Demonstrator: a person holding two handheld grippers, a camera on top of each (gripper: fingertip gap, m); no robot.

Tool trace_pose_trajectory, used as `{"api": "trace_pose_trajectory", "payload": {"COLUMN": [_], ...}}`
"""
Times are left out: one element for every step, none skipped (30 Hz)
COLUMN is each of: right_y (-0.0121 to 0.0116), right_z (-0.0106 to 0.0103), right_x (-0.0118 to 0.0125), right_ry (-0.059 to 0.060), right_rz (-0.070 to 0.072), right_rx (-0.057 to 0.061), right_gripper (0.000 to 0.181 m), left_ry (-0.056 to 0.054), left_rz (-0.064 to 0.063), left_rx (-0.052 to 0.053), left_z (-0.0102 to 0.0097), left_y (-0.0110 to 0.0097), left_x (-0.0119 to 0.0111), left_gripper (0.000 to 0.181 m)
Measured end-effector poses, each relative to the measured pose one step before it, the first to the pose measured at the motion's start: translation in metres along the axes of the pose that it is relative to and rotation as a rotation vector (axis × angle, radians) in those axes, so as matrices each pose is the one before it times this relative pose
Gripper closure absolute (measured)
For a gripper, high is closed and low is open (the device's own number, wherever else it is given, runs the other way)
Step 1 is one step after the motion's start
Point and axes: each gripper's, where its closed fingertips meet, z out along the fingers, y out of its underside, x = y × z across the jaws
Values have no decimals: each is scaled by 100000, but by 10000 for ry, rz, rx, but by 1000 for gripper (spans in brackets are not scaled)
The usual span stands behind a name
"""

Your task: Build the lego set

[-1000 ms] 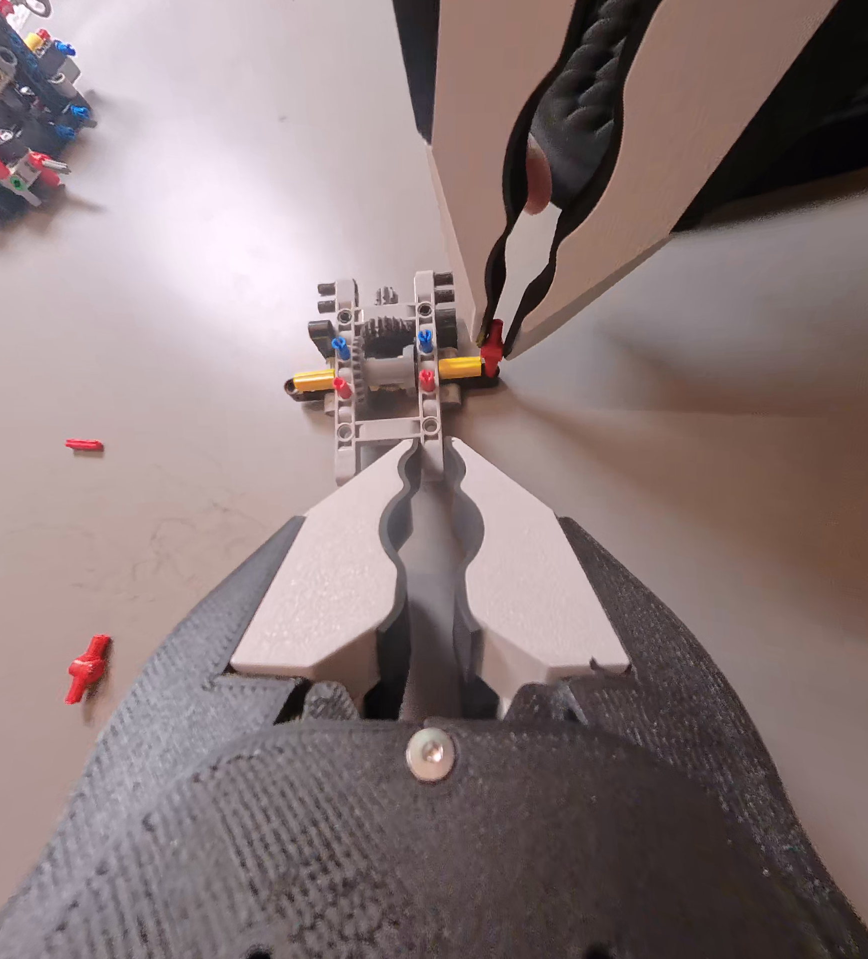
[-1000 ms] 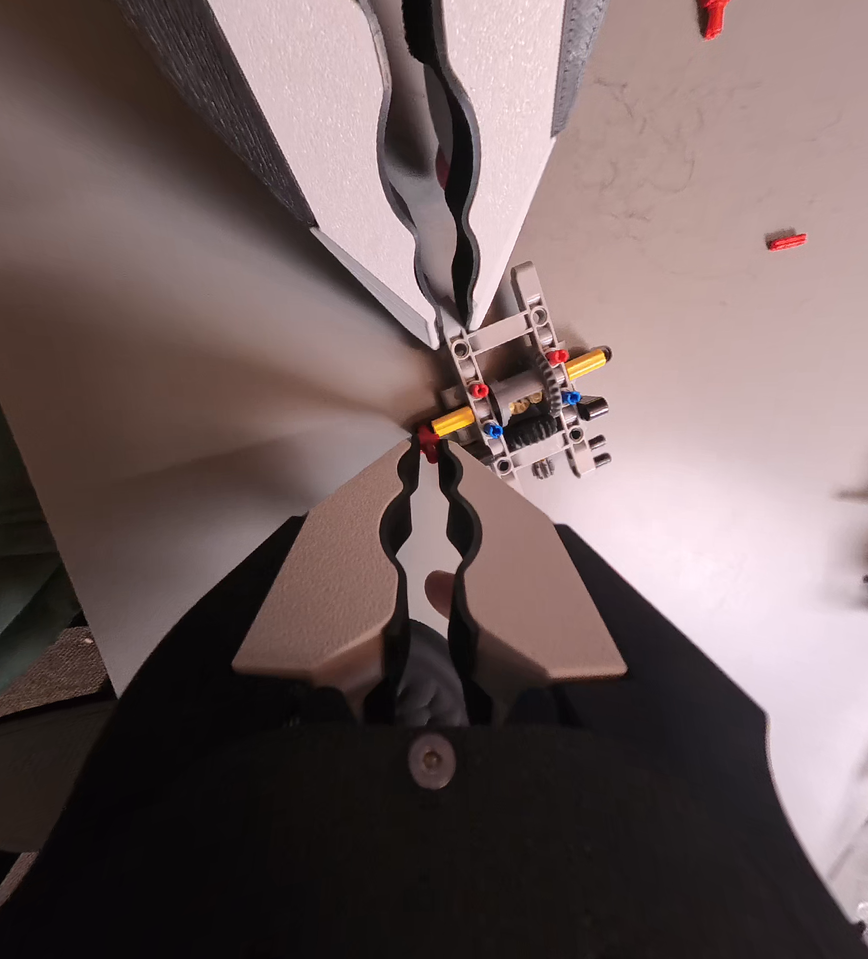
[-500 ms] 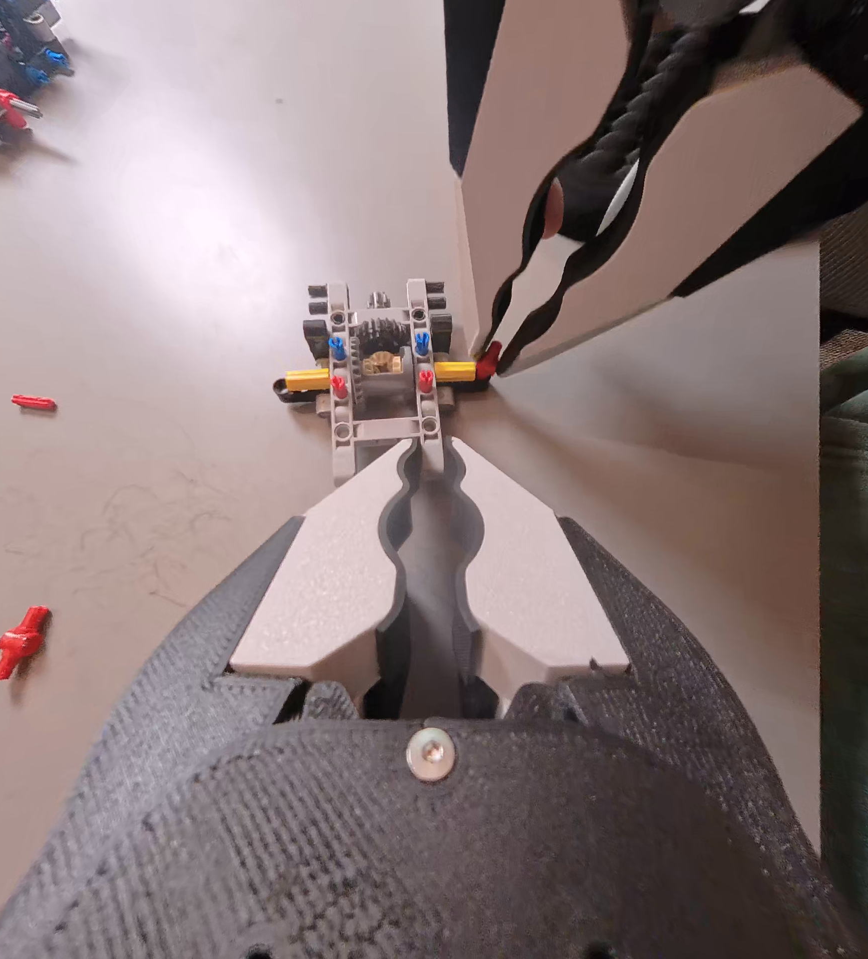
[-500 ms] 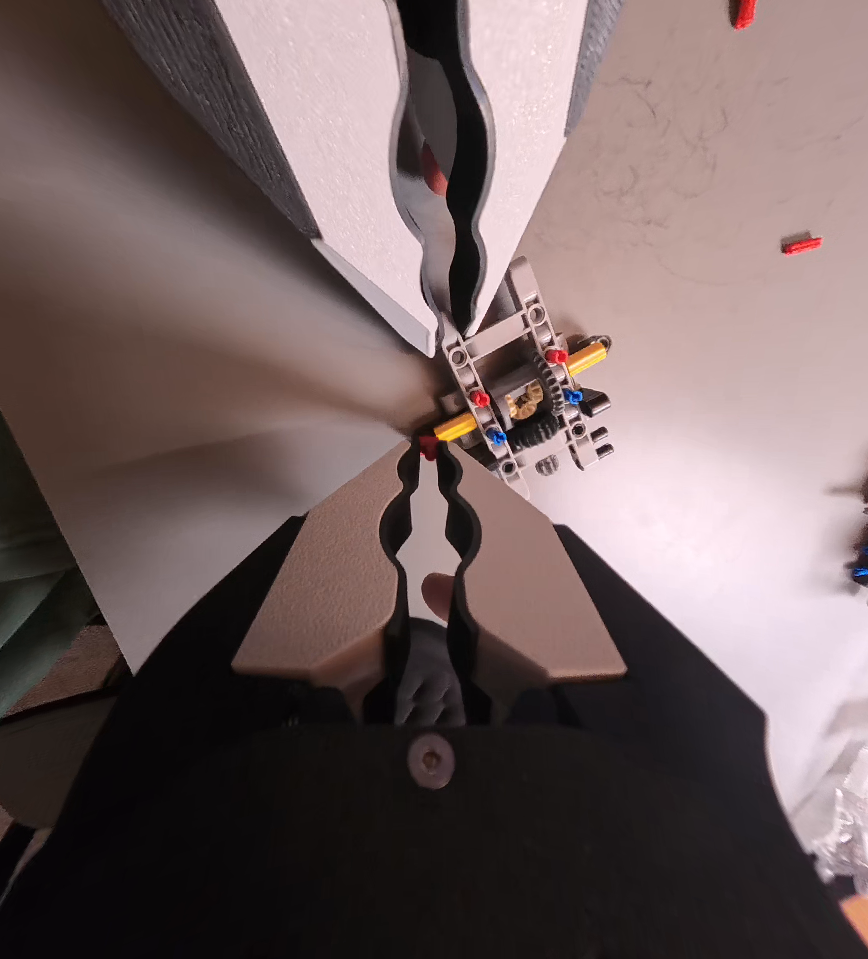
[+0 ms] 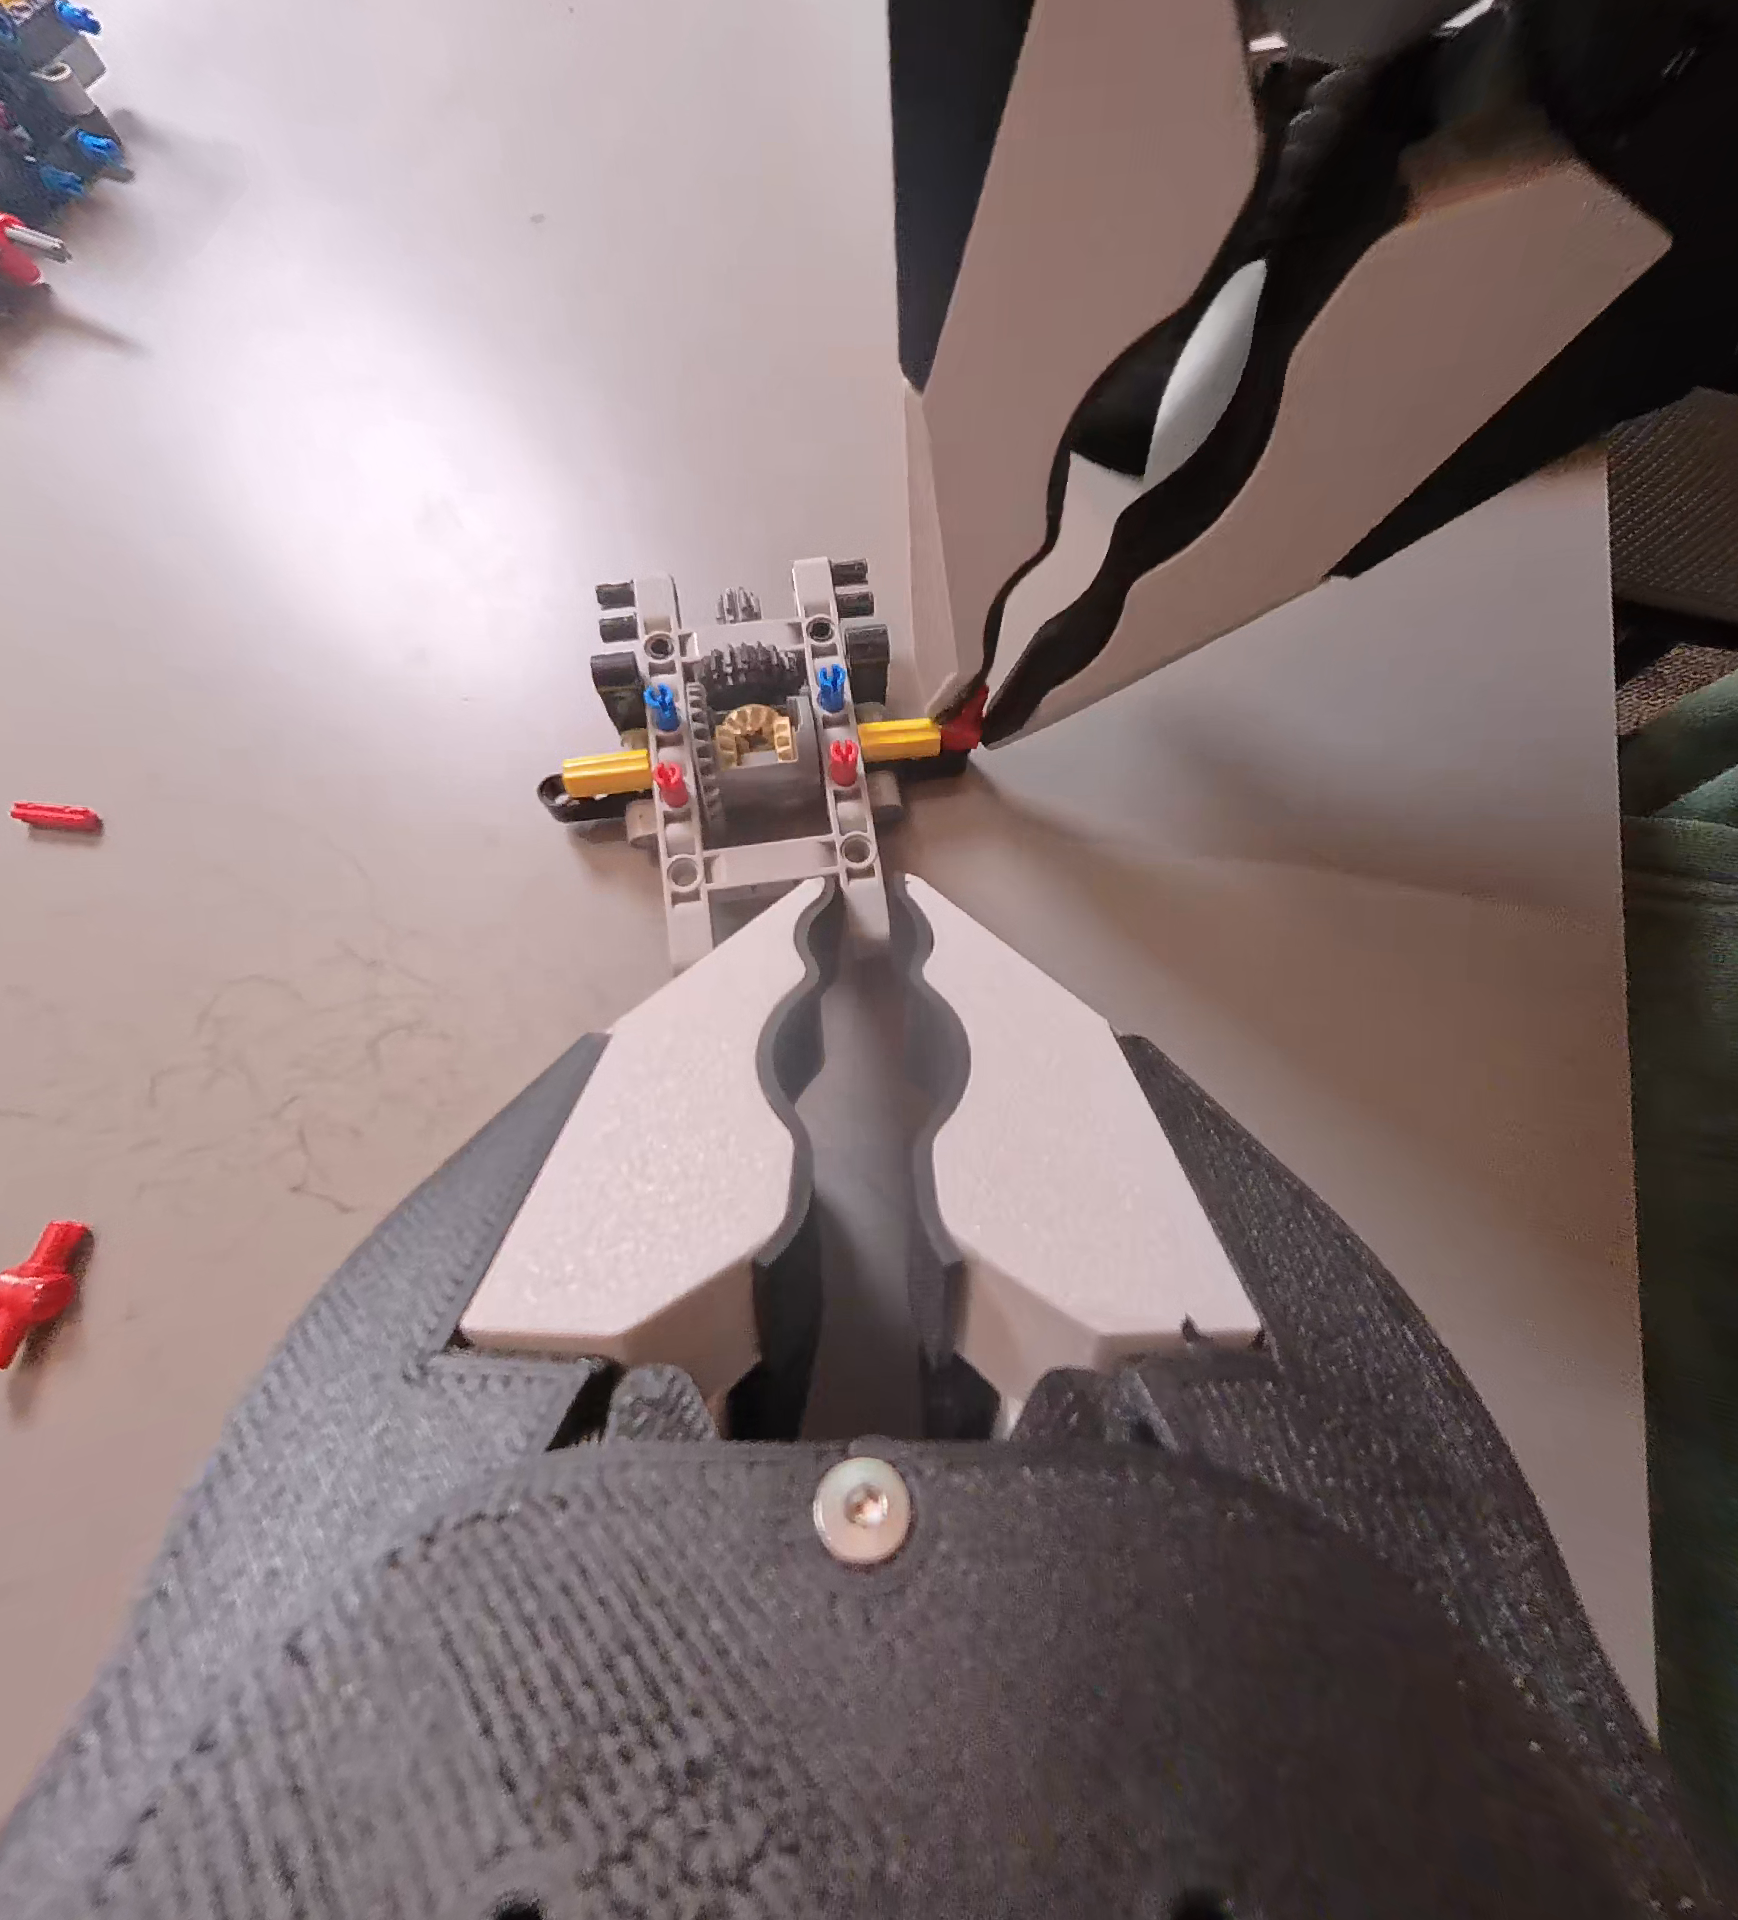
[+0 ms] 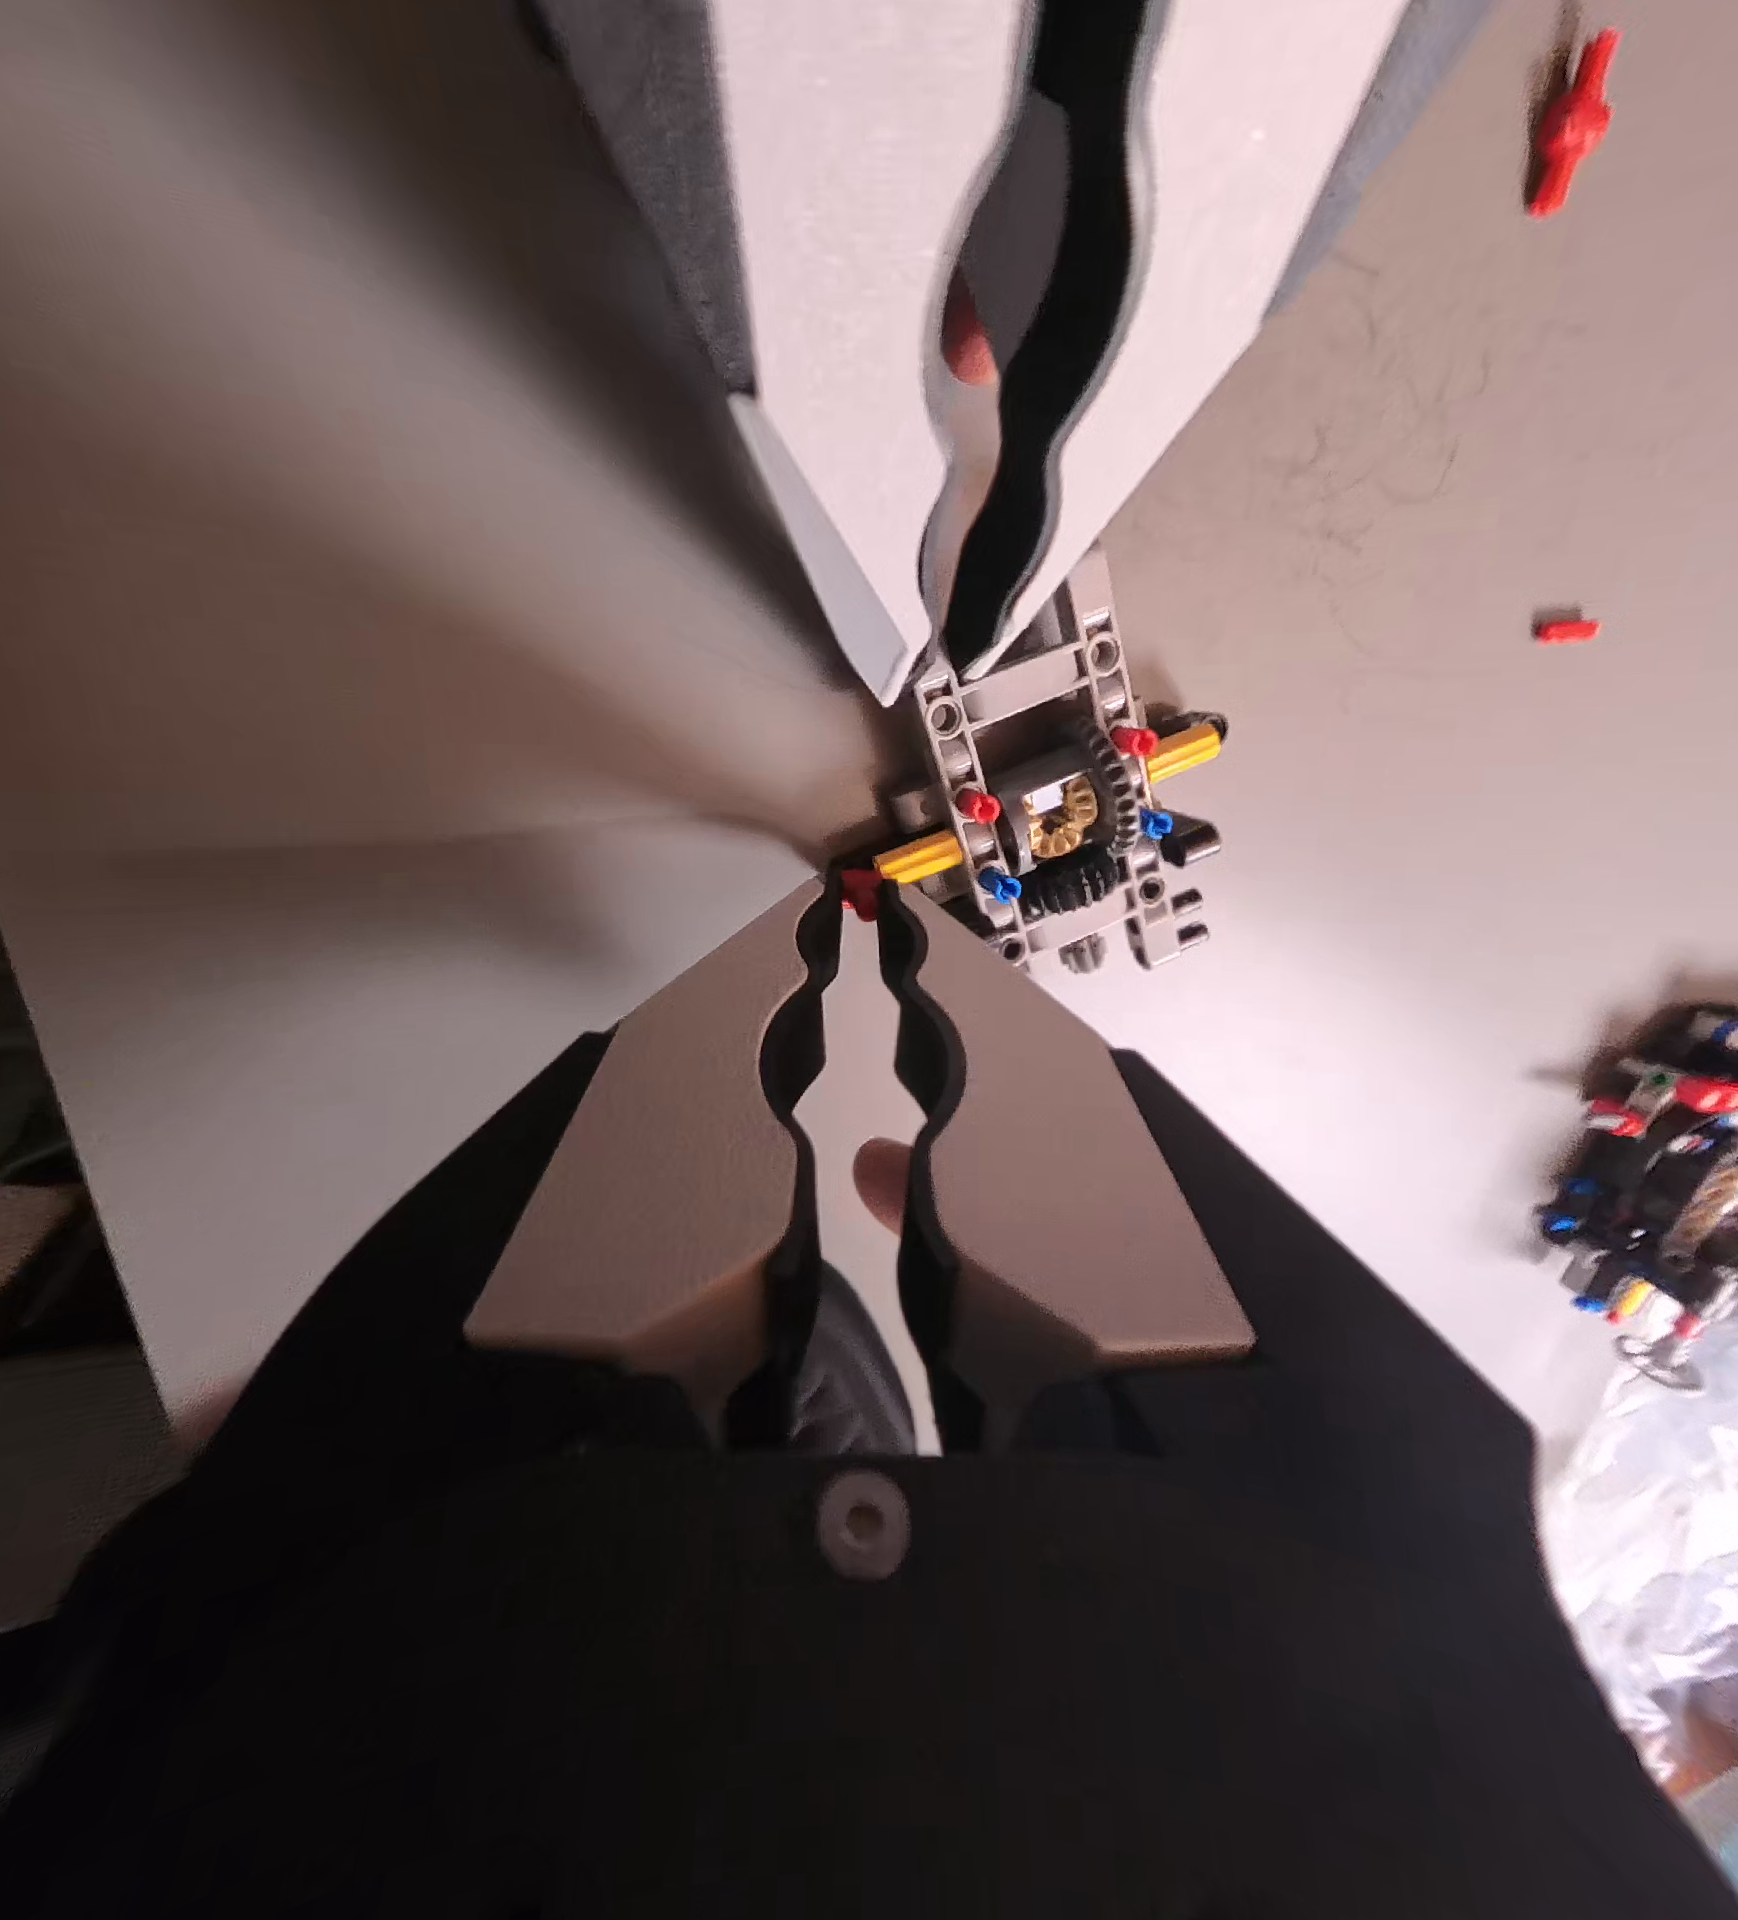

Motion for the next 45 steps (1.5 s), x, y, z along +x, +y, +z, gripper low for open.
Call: {"api": "trace_pose_trajectory", "payload": {"right_y": [-29,-5,-1,-10,3,9,-2,-10,-39,-58,-52,-80,-102,-81,-34,-4,-23,-108,-71,20,172,170,-74,-58,-7,-32,-29,-113,-64,131,192,139,23,-3,14,22,1,-9,29,24,-37,-1,16,-21,-3], "right_z": [3,-2,7,-3,3,-9,-11,-15,-33,-73,-110,-159,-170,-140,-93,-60,-45,-89,-84,-62,-67,-64,-99,-75,-51,0,47,66,96,136,145,140,135,103,19,-27,-18,-16,-34,-10,10,9,18,1,18], "right_x": [-7,2,-2,-4,7,-1,-1,-20,-66,-51,-96,-68,-16,-102,-21,267,168,-59,-37,134,180,58,-70,-53,-43,-24,-105,-300,-30,-13,59,-33,-96,-42,7,21,-44,-85,-53,-10,-37,-16,21,-32,-11], "right_ry": [42,-14,-57,-46,-17,-39,-47,-62,-102,-92,-127,-111,-72,-101,-50,123,27,-116,-79,50,104,50,-8,15,46,98,66,-45,124,136,172,82,5,11,39,40,22,6,31,39,-16,-29,-40,-56,-31], "right_rz": [-294,-206,-124,-190,-207,17,112,164,220,245,268,301,303,285,313,424,478,412,328,249,89,17,57,130,132,167,291,372,433,285,173,141,161,101,-63,-189,-275,-479,-652,-622,-598,-652,-444,-470,-413], "right_rx": [46,12,22,66,89,55,66,109,133,130,127,152,163,137,77,40,34,113,99,56,-38,-29,140,95,40,31,3,70,60,-42,-45,-10,31,31,-11,-50,-29,-24,-44,-69,-21,2,-27,18,6], "right_gripper": [176,176,176,176,175,175,175,175,175,174,171,167,167,166,166,168,169,168,168,166,165,164,163,163,164,165,166,167,170,171,172,172,173,173,174,175,176,177,178,178,178,179,178,178,178], "left_ry": [25,14,15,22,24,18,1,-16,-15,-20,-23,9,39,41,11,-34,-36,0,4,-10,-9,-25,-47,-30,-3,1,-2,-12,-22,-22,-19,-4,18,3,-16,8,19,12,10,8,3,7,18,19,12], "left_rz": [8,37,8,-16,-9,-11,-8,-1,0,-7,-20,-42,-57,-42,-20,8,20,4,-7,21,27,36,73,41,0,-18,-29,-26,-15,-5,-2,-13,-17,2,16,-4,-3,31,29,21,32,22,0,-3,13], "left_rx": [18,13,8,9,20,28,24,30,24,3,0,19,29,27,17,5,-4,-9,-22,-54,-57,-33,-32,-17,2,4,9,7,1,5,9,4,-5,-6,2,6,-11,-25,-10,-16,-29,-10,-7,-6,-5], "left_z": [12,17,22,15,-6,-10,-6,-18,-16,-8,-5,-23,-23,-6,6,-1,-7,6,15,28,68,56,51,25,7,-4,-6,-19,-21,-35,-20,-13,-2,15,-4,-8,10,13,6,29,31,16,0,6,9], "left_y": [1,14,1,-6,-25,-28,-28,-36,-33,4,17,-11,-20,-32,-32,-15,-3,3,58,101,110,48,38,19,-8,0,-15,-17,3,-15,-4,-6,19,18,-12,-12,14,49,16,16,37,21,19,13,10], "left_x": [-13,-19,-20,-22,-16,7,1,2,9,-7,-32,-6,26,52,29,-25,-23,11,17,4,28,35,-6,-1,2,-6,-3,2,16,45,47,60,87,52,8,21,28,23,14,2,-20,-20,-3,-7,14], "left_gripper": [175,175,175,175,175,175,175,175,175,175,175,175,175,175,175,175,175,175,175,176,176,176,176,176,176,176,176,176,176,176,176,176,176,176,176,176,176,176,176,176,176,176,176,176,176]}}
